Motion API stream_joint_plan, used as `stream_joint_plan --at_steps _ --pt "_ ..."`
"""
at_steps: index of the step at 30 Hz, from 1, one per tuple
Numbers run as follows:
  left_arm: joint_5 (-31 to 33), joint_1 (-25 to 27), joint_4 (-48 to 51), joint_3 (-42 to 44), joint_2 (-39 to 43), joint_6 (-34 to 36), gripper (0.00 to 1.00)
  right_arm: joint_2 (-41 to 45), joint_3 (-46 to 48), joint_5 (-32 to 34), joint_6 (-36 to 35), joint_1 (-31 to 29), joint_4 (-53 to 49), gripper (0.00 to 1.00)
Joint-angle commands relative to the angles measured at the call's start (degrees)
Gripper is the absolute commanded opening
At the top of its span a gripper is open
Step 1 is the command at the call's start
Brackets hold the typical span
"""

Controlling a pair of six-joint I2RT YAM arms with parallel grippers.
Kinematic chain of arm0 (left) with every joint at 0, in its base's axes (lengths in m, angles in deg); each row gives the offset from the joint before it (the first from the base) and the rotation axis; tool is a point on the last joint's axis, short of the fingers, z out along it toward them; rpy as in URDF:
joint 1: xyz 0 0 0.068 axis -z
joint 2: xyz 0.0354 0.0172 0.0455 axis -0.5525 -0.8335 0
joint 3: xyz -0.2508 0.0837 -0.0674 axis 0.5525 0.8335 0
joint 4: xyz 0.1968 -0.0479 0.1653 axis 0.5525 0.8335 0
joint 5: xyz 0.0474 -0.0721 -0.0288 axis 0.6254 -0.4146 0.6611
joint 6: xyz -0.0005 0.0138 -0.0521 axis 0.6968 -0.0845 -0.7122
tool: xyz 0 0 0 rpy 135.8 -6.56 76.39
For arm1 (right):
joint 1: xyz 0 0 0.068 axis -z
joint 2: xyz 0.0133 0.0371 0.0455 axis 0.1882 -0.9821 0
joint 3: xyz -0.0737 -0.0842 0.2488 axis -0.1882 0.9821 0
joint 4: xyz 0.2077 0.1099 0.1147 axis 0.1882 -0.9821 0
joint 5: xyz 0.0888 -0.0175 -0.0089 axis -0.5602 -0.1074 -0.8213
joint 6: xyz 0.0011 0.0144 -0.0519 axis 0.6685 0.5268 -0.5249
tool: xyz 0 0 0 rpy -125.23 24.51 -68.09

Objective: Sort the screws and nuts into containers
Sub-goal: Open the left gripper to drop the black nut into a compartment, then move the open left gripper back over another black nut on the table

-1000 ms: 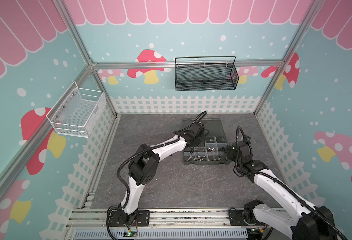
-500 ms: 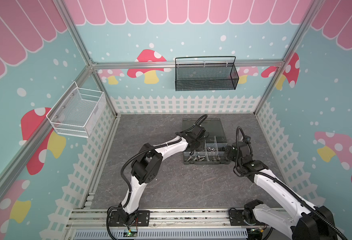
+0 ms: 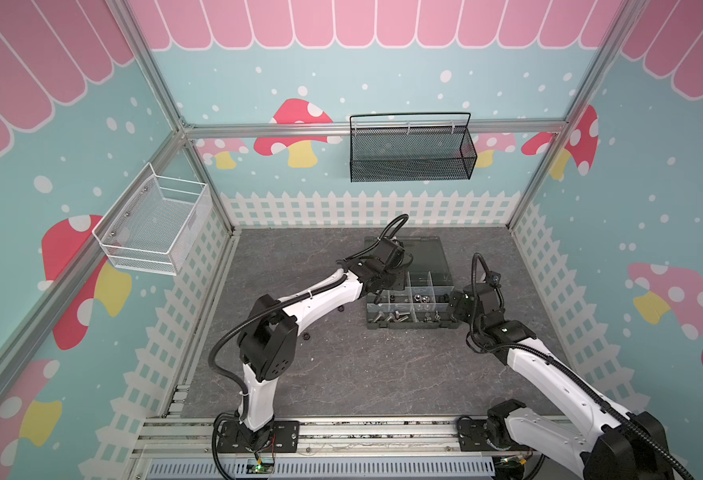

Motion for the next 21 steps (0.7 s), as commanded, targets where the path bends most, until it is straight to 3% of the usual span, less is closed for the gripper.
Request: stream_joint_plan --at_steps 1,9,17,21 --pt "4.8 0.6 -1.3 3.9 5.9 0.6 0.54 0.7 0.1 0.9 1.0 0.3 -0.7 0.97" --pt "12.7 -0.5 -1.5 15.8 17.2 -0.8 0.78 0.7 0.2 0.6 1.0 0.3 -0.8 0.97" --pt "14.3 -5.9 0.2 27.1 24.7 -4.2 1.0 0.5 0.3 0.3 1.2 0.4 -0.7 0.97" --pt "14.3 -8.6 2.1 31.4 26.4 -5.0 1.0 0.4 0.2 0.3 1.2 0.3 -0.7 0.97"
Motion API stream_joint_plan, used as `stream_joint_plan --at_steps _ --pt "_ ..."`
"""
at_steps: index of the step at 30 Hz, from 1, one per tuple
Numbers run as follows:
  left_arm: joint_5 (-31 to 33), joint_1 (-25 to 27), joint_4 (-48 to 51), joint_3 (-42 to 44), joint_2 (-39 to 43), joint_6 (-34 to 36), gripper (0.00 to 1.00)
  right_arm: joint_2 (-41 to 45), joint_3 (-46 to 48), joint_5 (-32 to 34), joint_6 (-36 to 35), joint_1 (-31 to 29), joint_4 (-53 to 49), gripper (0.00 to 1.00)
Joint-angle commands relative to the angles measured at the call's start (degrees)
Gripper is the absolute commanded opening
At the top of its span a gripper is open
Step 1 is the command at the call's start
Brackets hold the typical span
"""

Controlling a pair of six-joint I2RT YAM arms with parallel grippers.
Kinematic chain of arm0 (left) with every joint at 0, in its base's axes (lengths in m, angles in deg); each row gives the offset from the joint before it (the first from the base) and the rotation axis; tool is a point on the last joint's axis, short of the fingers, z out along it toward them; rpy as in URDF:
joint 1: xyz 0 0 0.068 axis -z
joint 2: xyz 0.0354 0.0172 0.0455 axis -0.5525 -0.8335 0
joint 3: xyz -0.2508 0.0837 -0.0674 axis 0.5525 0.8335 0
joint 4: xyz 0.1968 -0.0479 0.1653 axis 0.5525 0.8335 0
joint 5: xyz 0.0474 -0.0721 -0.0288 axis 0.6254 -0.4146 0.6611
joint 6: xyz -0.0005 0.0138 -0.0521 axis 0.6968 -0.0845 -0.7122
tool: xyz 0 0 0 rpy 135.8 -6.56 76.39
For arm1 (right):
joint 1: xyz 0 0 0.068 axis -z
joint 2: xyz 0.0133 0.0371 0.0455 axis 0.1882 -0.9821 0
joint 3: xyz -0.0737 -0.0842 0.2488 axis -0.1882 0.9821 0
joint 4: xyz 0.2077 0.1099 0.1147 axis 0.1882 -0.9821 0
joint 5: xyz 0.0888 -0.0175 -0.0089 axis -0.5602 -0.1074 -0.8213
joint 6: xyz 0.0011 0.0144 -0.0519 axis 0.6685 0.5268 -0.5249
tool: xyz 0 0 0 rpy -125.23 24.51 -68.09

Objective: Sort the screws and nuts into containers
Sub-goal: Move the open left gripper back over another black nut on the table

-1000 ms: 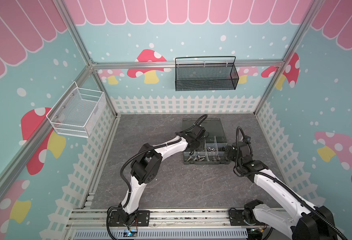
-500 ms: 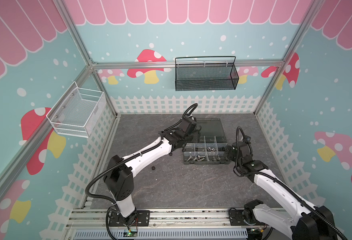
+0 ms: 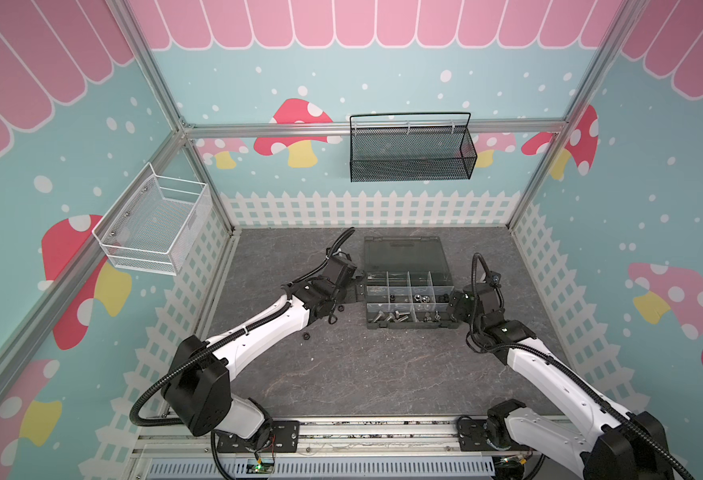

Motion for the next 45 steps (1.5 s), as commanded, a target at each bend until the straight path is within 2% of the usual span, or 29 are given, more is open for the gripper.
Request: stream_joint_plan --at_steps 1,8,19,28,37,45 --pt "1.5 -1.6 2.3 3.1 1.9 -1.9 1.0 0.4 0.2 0.6 0.9 0.4 -0.7 0.97" --pt "1.4 -4.2 3.1 7.6 2.6 -2.2 1.0 0.1 0.1 0.1 1.1 0.3 -0.4 0.97" --pt "-1.9 -5.7 0.8 8.5 -3.1 -1.8 0.99 0.0 0.4 -0.1 1.2 0.4 -0.4 0.97" --pt "-5.2 -5.9 0.1 6.6 -8.9 -1.2 0.86 0.6 1.0 0.2 1.5 0.4 -0.4 0.97" --pt "-8.2 -5.8 -1.6 3.1 -14.3 -0.2 0.8 0.7 1.3 0.2 1.5 0.3 -0.4 0.97" --pt "-8.0 -5.8 -1.1 0.6 -18.3 0.4 0.68 1.3 1.7 0.3 1.8 0.4 -0.7 0.97"
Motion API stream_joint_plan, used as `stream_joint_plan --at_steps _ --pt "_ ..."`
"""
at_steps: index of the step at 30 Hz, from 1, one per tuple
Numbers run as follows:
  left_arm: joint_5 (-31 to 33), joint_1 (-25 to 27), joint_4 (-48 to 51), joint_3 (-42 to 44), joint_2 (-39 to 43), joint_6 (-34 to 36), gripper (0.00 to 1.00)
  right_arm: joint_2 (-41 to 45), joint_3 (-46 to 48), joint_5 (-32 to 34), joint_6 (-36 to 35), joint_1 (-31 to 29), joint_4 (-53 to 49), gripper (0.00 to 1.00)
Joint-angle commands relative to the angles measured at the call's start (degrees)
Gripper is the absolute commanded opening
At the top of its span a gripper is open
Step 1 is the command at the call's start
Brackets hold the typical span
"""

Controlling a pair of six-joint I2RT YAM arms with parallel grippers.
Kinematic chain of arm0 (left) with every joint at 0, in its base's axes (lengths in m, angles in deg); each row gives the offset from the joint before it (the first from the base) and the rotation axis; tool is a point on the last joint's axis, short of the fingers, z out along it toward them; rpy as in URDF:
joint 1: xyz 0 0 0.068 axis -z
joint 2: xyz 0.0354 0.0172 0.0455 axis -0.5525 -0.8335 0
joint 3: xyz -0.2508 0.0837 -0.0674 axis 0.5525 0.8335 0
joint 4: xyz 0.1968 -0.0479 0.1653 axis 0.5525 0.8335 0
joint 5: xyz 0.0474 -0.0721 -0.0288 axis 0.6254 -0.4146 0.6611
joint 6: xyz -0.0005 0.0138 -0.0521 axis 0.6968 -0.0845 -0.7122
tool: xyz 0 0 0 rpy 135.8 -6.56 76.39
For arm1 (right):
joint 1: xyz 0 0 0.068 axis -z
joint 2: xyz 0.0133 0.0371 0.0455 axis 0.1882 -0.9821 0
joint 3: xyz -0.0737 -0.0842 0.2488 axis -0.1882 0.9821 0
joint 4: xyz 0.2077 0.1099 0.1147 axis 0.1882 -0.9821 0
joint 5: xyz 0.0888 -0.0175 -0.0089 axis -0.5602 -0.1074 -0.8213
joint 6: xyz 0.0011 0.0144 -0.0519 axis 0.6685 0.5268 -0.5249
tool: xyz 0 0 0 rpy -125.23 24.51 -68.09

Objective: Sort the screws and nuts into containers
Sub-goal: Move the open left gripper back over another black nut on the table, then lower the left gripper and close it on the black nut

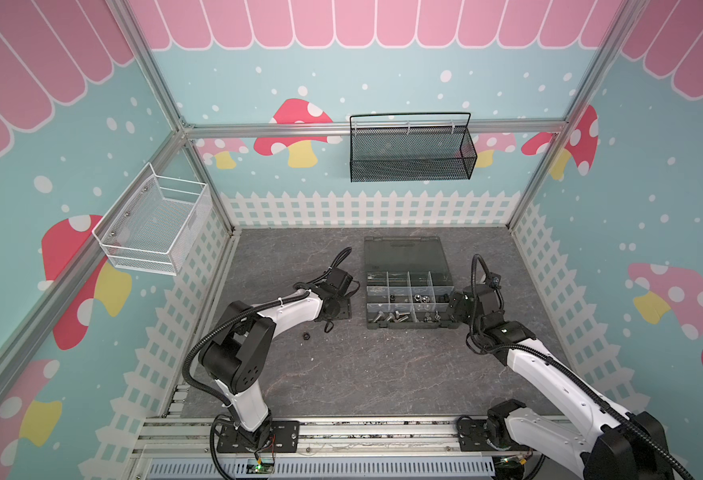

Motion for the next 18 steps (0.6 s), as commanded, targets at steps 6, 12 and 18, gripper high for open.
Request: stream_joint_plan --at_steps 6,12,18 --pt "0.3 -0.3 0.0 -3.5 -3.6 0.6 0.6 1.8 1.1 0.8 1.2 0.3 -0.7 0.97" --pt "0.6 -0.3 1.0 -5.7 -6.3 1.4 0.54 2.3 1.5 1.0 1.3 0.3 -1.1 0.97" --pt "2.2 -0.3 3.2 -7.9 -8.9 1.7 0.49 2.9 1.8 1.4 1.5 0.3 -1.4 0.97"
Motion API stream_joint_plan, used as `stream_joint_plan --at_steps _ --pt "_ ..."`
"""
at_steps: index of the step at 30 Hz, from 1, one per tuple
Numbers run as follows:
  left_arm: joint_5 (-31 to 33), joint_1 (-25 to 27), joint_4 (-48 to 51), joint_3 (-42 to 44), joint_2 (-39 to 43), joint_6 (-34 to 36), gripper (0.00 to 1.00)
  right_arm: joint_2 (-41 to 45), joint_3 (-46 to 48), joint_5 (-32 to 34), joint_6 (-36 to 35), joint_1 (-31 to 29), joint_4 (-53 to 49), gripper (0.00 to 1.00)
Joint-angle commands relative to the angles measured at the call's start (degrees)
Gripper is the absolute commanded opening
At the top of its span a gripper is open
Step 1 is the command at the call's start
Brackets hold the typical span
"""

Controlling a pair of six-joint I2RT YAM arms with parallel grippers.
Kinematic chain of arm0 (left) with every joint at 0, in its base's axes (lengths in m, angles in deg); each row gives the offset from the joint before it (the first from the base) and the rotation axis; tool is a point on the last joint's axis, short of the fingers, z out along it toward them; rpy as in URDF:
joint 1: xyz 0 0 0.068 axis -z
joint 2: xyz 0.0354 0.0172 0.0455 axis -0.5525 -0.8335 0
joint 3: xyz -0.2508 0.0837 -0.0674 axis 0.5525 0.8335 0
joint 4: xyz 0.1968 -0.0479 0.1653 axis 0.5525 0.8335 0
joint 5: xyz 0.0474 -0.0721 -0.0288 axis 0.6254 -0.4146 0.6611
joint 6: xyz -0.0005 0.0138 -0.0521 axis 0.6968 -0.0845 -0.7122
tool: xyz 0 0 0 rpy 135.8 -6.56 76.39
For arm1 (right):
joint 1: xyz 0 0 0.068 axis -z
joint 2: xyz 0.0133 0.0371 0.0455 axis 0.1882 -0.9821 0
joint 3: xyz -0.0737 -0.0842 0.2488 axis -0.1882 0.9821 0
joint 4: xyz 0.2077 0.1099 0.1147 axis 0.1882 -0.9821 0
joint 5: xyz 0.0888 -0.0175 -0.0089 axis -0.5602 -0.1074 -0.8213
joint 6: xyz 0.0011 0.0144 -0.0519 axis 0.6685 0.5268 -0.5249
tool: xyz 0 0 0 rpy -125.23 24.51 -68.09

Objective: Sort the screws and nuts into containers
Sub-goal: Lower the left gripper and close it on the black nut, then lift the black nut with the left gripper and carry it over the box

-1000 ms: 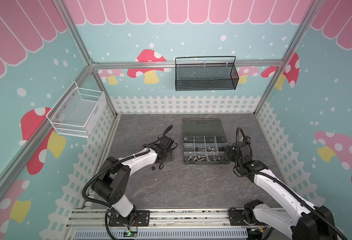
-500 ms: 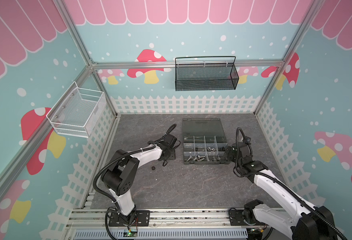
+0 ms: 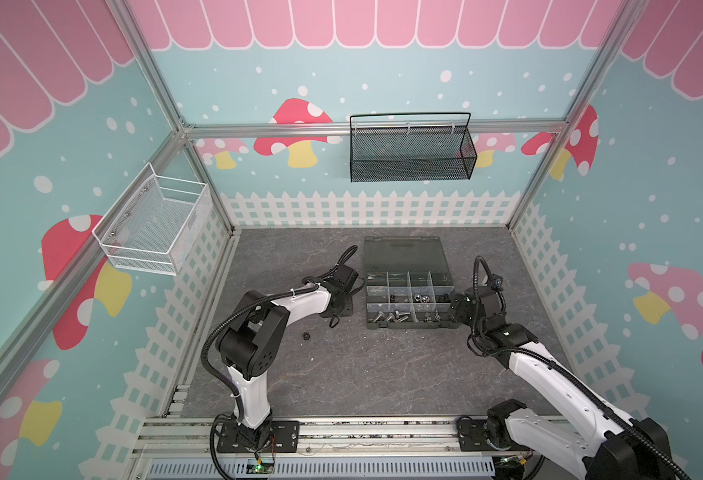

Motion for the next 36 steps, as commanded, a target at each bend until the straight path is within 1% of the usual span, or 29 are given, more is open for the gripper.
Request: stream_joint_plan --at_steps 1,4,8,12,15,19,25,31,36 --pt "1.7 -0.3 2.2 -1.7 -2.0 0.4 0.47 1.1 1.0 1.1 1.1 0.4 -0.7 0.97" --pt "1.9 -0.3 2.8 -2.5 -2.9 0.5 0.41 1.2 1.0 1.2 1.1 0.4 -0.7 0.97" --pt "1.4 -0.3 3.1 -2.4 -2.8 0.4 0.27 1.3 0.9 1.2 1.2 0.4 -0.8 0.97" --pt "1.6 -0.4 3.0 -2.1 -2.3 0.4 0.25 1.3 1.0 1.2 1.4 0.3 -0.8 0.97" --pt "1.6 -0.3 3.1 -2.0 -2.2 0.4 0.21 1.3 1.0 1.0 1.5 0.3 -0.8 0.97" --pt "1.5 -0.1 3.0 -1.9 -1.2 0.2 0.21 1.3 1.0 1.2 1.3 0.4 -0.9 0.97" --pt "1.2 0.5 3.0 -2.5 2.5 0.3 0.21 1.4 1.0 1.4 1.5 0.4 -0.9 0.97" --pt "1.0 3.1 2.7 -5.2 6.3 0.2 0.2 1.5 1.1 1.3 1.8 0.4 -0.9 0.97" --pt "0.3 6.3 1.3 -8.8 7.2 0.4 0.2 1.7 1.3 1.3 1.9 0.3 -0.9 0.97"
